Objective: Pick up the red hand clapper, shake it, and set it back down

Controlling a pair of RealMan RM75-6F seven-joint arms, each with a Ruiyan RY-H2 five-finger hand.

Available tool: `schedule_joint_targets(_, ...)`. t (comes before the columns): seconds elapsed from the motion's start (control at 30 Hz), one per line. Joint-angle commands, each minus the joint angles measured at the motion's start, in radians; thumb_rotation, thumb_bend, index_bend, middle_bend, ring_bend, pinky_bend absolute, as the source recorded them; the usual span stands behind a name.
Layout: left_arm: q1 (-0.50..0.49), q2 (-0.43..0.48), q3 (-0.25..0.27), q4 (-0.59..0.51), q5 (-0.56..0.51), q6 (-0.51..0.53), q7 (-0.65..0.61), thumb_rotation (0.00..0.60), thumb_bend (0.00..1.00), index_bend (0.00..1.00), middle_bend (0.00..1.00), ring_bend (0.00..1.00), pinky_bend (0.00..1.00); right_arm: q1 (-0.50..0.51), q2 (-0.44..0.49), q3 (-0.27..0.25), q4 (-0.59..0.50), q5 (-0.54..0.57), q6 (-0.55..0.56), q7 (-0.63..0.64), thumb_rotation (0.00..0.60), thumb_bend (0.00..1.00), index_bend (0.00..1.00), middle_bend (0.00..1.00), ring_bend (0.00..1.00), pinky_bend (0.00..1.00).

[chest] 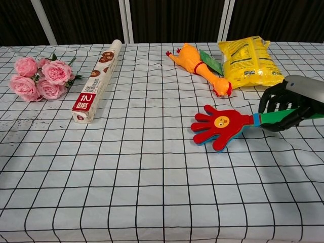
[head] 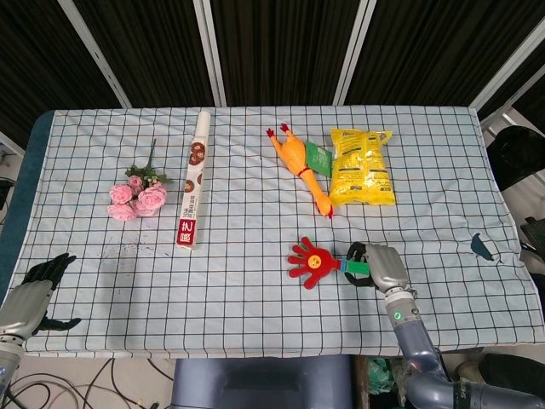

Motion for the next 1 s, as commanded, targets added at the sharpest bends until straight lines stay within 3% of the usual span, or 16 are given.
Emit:
schedule_joint_targets(0.03,0.000,-0.001,0.000,0.001,-0.001,0.000,0.004,0.600,0.00,0.00,0.00,0.00,0.00,0.003,0.007,-0.008,0.002,0.017,-0.006,-0.015,0.600,0.25,0.45,0.25,0.23,0.38)
schedule_joint_targets(0.23,0.002,-0.003,-0.001,0.001,-0.004,0.005,0.008,0.600,0.00,0.00,0.00,0.00,0.00,0.002,0.013,-0.028,0.012,0.009,0.019,-0.065,0.600,0.12,0.14,0.07,0.08,0.23)
schedule_joint_targets(0.37,0.003,-0.004,-0.001,0.002,-0.004,0.008,0.012,0.600,0.00,0.00,0.00,0.00,0.00,-0.006,0.022,-0.035,0.001,0.016,0.042,-0.092,0.600,0.08,0.02,0.01,0.04,0.21)
schedule_joint_targets(0.5,0.004,-0.005,-0.002,0.005,-0.003,0.014,0.016,0.600,0.00,0.00,0.00,0.00,0.00,-0.029,0.060,-0.049,-0.028,-0.003,0.073,-0.099,0.600,0.08,0.00,0.00,0.02,0.21)
schedule_joint_targets(0.8,0.007,-0.020,0.000,0.029,0.016,0.039,0.064,0.600,0.00,0.00,0.00,0.00,0.00,-0.117,0.169,-0.117,-0.048,-0.153,0.201,-0.087,0.600,0.08,0.00,0.00,0.02,0.21)
schedule_joint_targets(1.0,0.016,-0.049,-0.007,0.077,0.040,0.090,0.132,0.600,0.00,0.00,0.00,0.00,0.00,-0.278,0.334,-0.239,-0.052,-0.357,0.384,0.013,0.600,0.07,0.00,0.00,0.00,0.20)
